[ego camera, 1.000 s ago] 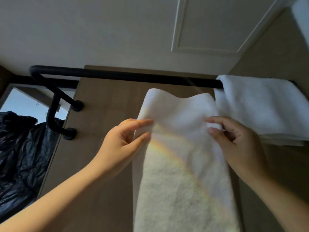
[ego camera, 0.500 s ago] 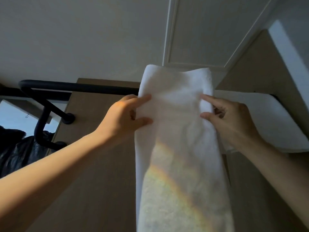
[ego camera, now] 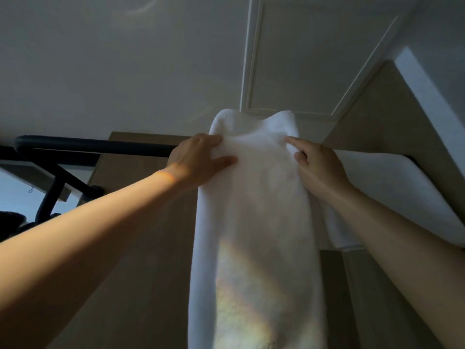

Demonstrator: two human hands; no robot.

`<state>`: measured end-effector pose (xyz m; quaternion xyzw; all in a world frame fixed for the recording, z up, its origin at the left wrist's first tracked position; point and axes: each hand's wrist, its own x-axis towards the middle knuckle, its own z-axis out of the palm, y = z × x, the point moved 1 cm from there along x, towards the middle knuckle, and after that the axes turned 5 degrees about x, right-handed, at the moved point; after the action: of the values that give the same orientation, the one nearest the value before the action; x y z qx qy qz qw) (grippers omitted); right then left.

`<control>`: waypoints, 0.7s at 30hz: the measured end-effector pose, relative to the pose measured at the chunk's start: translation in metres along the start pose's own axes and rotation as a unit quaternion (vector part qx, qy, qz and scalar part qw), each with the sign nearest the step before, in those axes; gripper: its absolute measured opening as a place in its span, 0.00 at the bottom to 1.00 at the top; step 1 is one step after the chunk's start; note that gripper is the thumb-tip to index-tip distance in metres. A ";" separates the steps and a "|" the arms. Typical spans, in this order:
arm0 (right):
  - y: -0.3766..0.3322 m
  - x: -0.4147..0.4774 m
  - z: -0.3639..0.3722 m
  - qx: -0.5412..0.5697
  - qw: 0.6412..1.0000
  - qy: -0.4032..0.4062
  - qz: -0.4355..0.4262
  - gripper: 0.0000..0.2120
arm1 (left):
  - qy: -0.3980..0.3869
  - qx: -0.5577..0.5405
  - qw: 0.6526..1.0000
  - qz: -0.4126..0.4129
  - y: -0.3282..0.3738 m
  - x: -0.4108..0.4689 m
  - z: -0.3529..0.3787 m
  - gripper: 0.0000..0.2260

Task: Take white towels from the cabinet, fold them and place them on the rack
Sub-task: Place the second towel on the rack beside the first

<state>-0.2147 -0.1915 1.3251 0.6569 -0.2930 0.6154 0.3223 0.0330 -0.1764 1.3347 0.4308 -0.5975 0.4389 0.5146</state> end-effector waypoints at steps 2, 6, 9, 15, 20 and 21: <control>-0.001 0.003 0.000 -0.071 0.997 -0.006 -0.011 0.19 | 0.001 0.000 1.000 -0.014 0.001 0.003 0.005 0.30; -0.005 0.008 0.000 -0.112 0.994 -0.012 -0.010 0.17 | 0.033 -0.033 0.998 -0.041 0.003 0.002 0.014 0.30; -0.007 0.012 -0.006 -0.134 0.990 -0.010 -0.028 0.14 | 0.040 -0.034 0.997 -0.054 0.003 0.003 0.015 0.31; -0.021 -0.004 -0.022 -0.150 0.988 -0.031 -0.026 0.20 | 0.013 -0.001 0.997 -0.080 0.010 0.007 0.012 0.30; -0.029 -0.031 -0.015 -0.041 0.998 -0.034 0.035 0.28 | 0.013 0.000 0.995 -0.097 0.016 0.005 0.011 0.29; -0.029 -0.036 -0.016 -0.017 0.998 -0.028 0.058 0.29 | 0.011 0.004 0.995 -0.099 0.017 0.004 0.011 0.29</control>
<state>-0.2047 -0.1619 1.2875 0.6500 -0.3501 0.6094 0.2891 0.0136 -0.1830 1.3365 0.4846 -0.5446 0.3931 0.5604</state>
